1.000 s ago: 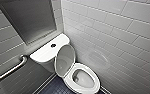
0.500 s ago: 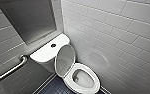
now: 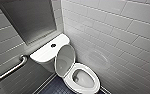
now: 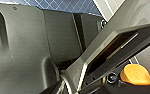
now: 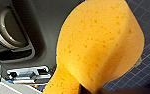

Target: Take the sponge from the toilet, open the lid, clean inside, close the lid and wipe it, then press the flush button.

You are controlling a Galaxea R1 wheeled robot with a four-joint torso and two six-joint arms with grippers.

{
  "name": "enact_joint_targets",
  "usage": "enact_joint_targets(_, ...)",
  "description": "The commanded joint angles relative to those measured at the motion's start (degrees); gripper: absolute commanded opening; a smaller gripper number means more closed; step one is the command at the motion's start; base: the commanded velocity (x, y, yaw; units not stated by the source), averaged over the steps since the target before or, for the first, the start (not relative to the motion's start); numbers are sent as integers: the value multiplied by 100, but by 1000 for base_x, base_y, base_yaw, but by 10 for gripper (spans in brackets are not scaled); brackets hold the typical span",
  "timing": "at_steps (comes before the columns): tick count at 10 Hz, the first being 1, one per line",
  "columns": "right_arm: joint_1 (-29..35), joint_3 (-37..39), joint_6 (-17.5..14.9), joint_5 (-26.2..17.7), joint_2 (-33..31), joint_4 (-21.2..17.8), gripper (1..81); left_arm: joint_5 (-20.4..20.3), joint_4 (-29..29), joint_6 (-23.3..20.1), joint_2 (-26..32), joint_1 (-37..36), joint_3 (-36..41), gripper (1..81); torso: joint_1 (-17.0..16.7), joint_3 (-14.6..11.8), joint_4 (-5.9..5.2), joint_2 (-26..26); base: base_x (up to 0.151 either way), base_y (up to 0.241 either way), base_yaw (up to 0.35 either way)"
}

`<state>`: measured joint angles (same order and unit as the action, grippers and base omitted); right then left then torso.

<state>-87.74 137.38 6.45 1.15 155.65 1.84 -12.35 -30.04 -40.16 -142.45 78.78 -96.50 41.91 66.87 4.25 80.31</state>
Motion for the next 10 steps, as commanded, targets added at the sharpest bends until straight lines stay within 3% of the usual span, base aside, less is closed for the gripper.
enact_joint_targets(1, 5, -45, -539, -308, -110, -808, 10, 584, -11, 368, 471, -621, 456, 811, 0, 0, 0, 0, 0, 0, 0)
enact_joint_targets(2, 14, -63, -539, -299, -146, -808, 10, 804, -11, 597, 594, -1032, 492, 811, 0, 0, 0, 0, 0, 0, 0)
enact_joint_targets(4, 6, -307, -531, -290, -224, -817, 10, 1864, -11, 1167, 743, -1860, 395, 811, 0, 0, 0, 0, 0, 0, 0)
enact_joint_targets(5, 15, -764, -531, -221, -408, -808, 10, 2148, -20, 1282, 744, -2159, 386, 811, 0, 0, 0, 0, 0, 0, 0)
enact_joint_targets(8, 111, -2503, -601, 70, -1269, -711, 10, 2175, -28, 1562, 735, -2870, 378, 811, 0, 0, 0, -2, 0, 0, 0)
enact_joint_targets(10, 85, -3130, -557, 219, -1587, -738, 10, 2175, -28, 2100, 743, -3493, 263, 811, 0, 2, 0, -5, 0, 0, 0)
